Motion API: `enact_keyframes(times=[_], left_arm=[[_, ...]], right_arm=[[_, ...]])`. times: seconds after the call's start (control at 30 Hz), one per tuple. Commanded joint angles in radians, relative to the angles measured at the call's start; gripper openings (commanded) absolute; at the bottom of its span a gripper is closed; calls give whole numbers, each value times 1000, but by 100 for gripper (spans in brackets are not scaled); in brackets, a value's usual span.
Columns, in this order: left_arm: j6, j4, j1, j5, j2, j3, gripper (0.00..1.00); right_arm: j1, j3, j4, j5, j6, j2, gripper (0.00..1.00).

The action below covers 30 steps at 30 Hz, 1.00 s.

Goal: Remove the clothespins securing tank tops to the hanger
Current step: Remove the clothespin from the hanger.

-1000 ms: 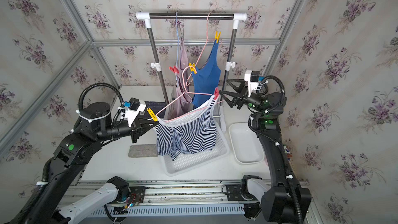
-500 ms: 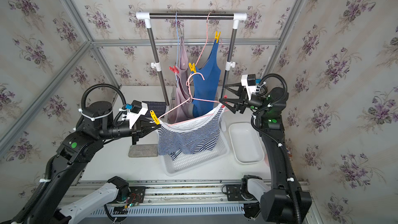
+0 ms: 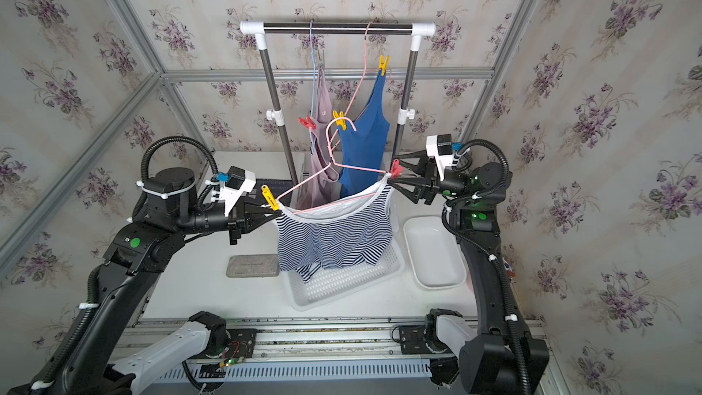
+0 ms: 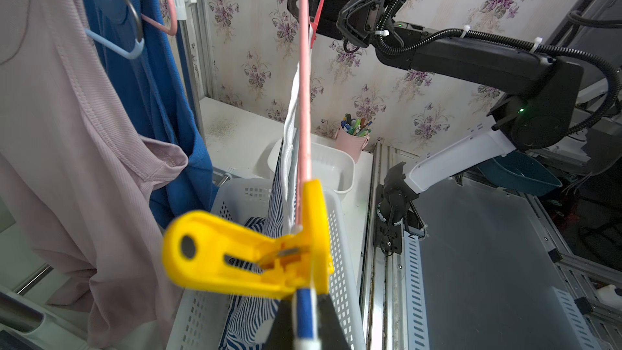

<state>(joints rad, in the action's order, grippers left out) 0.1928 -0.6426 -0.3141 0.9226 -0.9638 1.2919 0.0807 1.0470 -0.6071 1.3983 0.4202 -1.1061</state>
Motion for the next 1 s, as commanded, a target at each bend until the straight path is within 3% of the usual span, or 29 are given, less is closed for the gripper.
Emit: enact_keyframes(times=[0.0,0.2,0.67,0.97], left_arm=[[37,32,2,52,16,-13,0],[54,32,0,39,38,-31,0],[50,33,2,26,23,-37,0],[49,32,1,20,22,-47,0]], right_arm=[[-2,2,-55,2,29,8,70],[-7,-8,-80,29,54,3,69],[-13,-8,-80,48,60,-7,41],[-15,-5,-74,39,61,-11,7]])
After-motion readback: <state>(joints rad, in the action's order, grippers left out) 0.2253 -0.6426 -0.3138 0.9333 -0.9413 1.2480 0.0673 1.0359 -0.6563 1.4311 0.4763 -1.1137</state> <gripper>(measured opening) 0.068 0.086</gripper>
